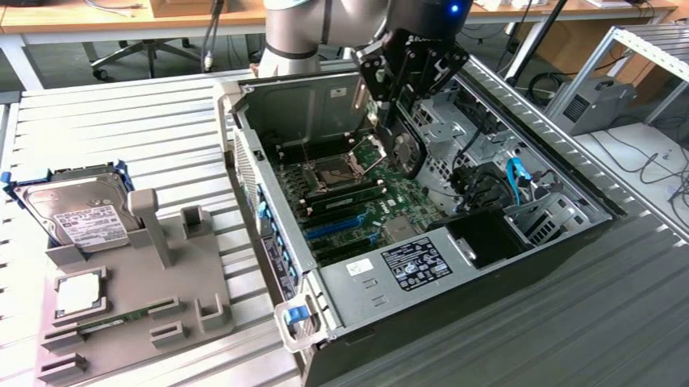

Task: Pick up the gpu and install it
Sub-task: 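Pick up the gpu and move the gpu toward the slot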

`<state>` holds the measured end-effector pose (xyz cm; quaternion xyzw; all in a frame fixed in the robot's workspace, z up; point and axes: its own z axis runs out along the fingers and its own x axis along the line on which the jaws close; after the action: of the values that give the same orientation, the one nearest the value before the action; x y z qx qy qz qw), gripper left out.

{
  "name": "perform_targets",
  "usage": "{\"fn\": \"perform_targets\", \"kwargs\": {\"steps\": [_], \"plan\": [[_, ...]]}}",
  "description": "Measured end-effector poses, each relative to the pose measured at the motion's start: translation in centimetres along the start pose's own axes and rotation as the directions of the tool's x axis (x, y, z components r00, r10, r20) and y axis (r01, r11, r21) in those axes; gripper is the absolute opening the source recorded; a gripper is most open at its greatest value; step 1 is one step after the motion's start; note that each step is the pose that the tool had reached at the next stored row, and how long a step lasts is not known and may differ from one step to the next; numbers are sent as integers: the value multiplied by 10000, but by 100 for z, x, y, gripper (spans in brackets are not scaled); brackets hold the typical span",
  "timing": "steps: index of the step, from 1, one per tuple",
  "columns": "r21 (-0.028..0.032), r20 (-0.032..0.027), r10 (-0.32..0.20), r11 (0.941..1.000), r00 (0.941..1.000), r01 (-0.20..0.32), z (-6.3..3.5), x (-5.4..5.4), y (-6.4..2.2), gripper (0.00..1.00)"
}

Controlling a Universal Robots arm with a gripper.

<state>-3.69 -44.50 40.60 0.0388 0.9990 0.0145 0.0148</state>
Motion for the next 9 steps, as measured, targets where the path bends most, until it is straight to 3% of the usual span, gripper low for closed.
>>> {"fn": "perform_targets", "kwargs": {"steps": [9], "plan": [[0, 0, 1, 10000, 10000, -1, 41, -77, 9, 29]]}}
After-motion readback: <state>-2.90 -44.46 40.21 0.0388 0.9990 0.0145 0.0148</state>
